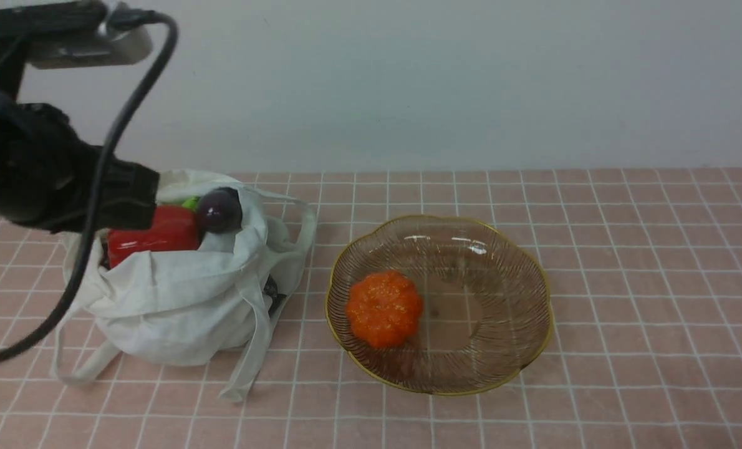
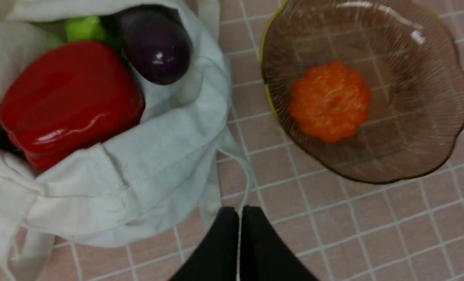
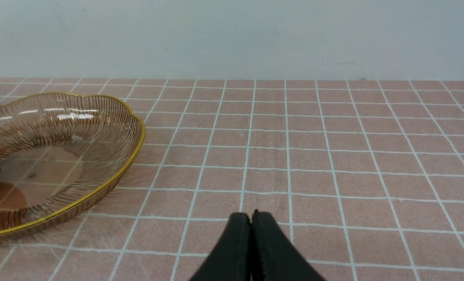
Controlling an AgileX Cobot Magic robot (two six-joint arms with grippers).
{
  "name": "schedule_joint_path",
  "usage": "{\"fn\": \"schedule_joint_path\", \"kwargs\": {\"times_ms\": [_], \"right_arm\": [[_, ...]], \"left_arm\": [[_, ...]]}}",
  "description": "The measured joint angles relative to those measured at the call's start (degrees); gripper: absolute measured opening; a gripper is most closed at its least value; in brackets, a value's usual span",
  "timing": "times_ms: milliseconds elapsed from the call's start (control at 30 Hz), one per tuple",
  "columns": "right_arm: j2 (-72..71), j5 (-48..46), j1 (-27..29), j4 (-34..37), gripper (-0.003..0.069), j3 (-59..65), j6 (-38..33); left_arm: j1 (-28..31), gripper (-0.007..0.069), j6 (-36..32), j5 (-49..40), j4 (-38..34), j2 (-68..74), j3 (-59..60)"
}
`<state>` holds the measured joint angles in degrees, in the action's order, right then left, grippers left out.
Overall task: Take vegetables from bag on pink coffee tablecloth place on plate.
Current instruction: 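Reach into the bag and grasp a vegetable inside it with the left gripper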
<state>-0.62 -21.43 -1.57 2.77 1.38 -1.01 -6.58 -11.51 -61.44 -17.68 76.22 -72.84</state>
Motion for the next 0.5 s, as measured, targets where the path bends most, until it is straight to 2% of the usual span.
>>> {"fn": "schedule_joint_path", "kwargs": {"times_ms": [133,233,400,467,500], "right_arm": [[0.0,0.0,0.0,0.0,-0.0015,0.0,0.0],[0.0,0.0,0.0,0.0,-0.0015,0.0,0.0],[0.0,0.0,0.0,0.0,-0.0015,0.0,0.0],[0.0,0.0,0.0,0.0,-0.0015,0.0,0.0],[0.0,0.0,0.0,0.0,-0.0015,0.0,0.0]], "left_arm": [[-2.93,-0.0005,1.84,-2.56,5.67,8.45,-6.9],[-6.52,-0.0005,5.9,-2.8,11.72,14.46,-13.18],[-7.54,0.0,7.83,-2.79,15.77,19.76,-17.54],[-7.54,0.0015,7.83,-2.51,16.06,20.56,-17.9],[-7.54,0.0046,7.83,-1.79,16.31,21.47,-18.11]]}}
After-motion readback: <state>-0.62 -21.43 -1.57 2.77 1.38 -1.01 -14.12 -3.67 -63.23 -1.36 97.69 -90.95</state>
